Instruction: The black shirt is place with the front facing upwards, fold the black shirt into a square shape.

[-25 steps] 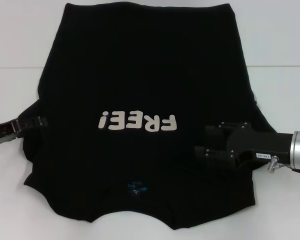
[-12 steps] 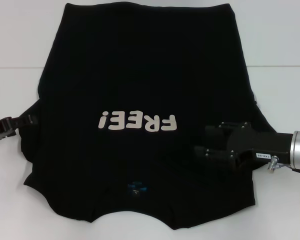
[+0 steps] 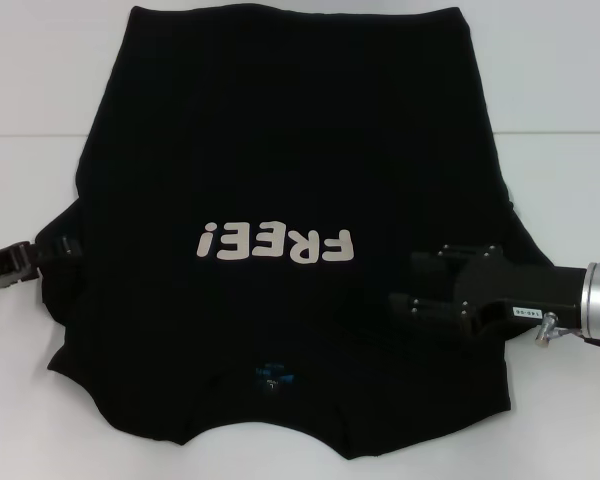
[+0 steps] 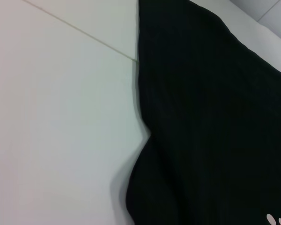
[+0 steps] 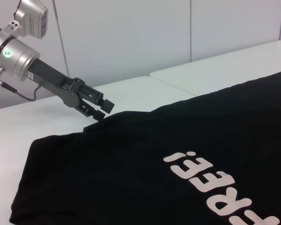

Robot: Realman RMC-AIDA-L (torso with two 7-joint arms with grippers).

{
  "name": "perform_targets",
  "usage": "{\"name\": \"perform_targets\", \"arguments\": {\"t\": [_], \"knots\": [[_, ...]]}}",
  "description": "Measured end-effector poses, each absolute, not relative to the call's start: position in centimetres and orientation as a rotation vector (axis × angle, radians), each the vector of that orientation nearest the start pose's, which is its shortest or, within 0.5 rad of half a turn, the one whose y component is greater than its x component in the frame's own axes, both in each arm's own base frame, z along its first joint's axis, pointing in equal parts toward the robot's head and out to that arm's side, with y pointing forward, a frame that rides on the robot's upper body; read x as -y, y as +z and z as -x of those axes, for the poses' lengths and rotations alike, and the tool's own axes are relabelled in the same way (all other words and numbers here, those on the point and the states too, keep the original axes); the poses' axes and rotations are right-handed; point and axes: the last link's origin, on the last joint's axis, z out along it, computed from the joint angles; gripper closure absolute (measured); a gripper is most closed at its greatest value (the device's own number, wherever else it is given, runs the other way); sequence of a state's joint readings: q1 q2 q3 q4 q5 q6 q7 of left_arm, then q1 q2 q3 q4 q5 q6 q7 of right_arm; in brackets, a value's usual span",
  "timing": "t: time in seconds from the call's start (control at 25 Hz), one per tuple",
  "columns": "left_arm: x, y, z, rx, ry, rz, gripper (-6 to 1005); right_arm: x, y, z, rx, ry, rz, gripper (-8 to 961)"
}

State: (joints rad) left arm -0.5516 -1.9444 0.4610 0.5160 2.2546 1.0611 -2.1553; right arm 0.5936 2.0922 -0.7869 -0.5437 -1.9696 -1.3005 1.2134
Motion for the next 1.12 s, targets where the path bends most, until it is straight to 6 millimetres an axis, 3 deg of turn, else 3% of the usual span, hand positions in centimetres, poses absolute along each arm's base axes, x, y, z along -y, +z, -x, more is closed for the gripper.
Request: {"name": "perform_targets", "arguments": {"t": [1.12], "knots": [[-36.26, 5.63, 37.10, 1.738, -0.520, 1.786, 96, -35.52, -3.40, -26.02, -0.458, 0.516, 2.689, 262]]}}
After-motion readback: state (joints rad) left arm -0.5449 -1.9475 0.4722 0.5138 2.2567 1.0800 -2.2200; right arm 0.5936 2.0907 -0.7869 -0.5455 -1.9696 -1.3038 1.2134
